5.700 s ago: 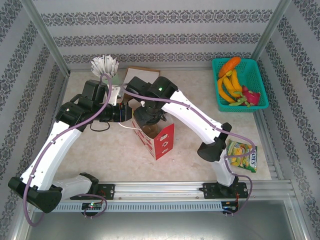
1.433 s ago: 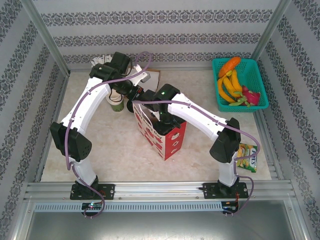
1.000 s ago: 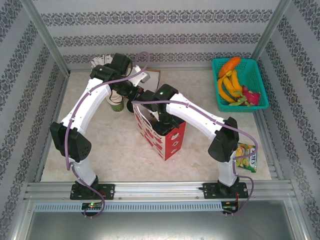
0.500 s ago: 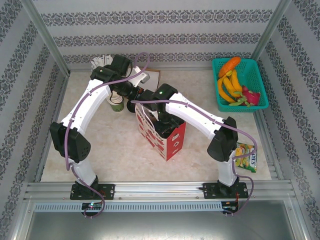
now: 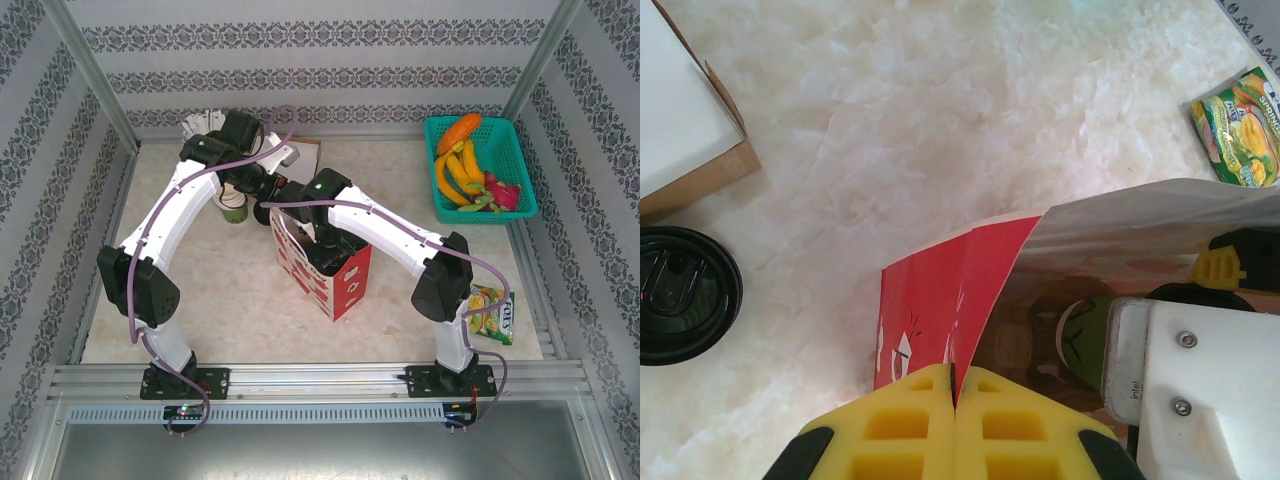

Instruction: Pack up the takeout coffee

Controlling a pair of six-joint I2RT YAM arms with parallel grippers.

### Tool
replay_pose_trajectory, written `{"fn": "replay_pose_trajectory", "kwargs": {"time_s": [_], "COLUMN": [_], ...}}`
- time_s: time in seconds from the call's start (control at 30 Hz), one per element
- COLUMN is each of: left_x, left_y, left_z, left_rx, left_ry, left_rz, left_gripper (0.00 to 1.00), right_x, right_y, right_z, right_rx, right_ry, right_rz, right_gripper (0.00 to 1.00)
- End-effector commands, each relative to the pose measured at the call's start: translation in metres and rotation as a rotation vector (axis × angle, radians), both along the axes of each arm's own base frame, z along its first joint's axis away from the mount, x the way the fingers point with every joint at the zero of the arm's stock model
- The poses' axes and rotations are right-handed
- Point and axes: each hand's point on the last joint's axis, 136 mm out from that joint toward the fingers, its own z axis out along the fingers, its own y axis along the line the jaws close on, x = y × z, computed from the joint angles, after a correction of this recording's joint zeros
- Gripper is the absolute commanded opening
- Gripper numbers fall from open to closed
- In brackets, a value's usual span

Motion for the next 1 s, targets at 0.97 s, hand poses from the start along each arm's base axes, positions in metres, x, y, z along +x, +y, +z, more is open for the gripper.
{"fn": "replay_pose_trajectory", "kwargs": {"time_s": [0.97], "left_x": [0.003], "left_y": [-0.004], "left_z": [0.001], "left_rx": [-0.022], "left_ry": [0.004], "left_rz": [0.003], "left_gripper": [0.00], "right_x": [0.004], "right_y": [-0.006], "right_z": [-0.013], "right_rx": [-0.015], "right_ry": [0.040], "right_rz": [-0.009], "right_gripper": [0.52]}}
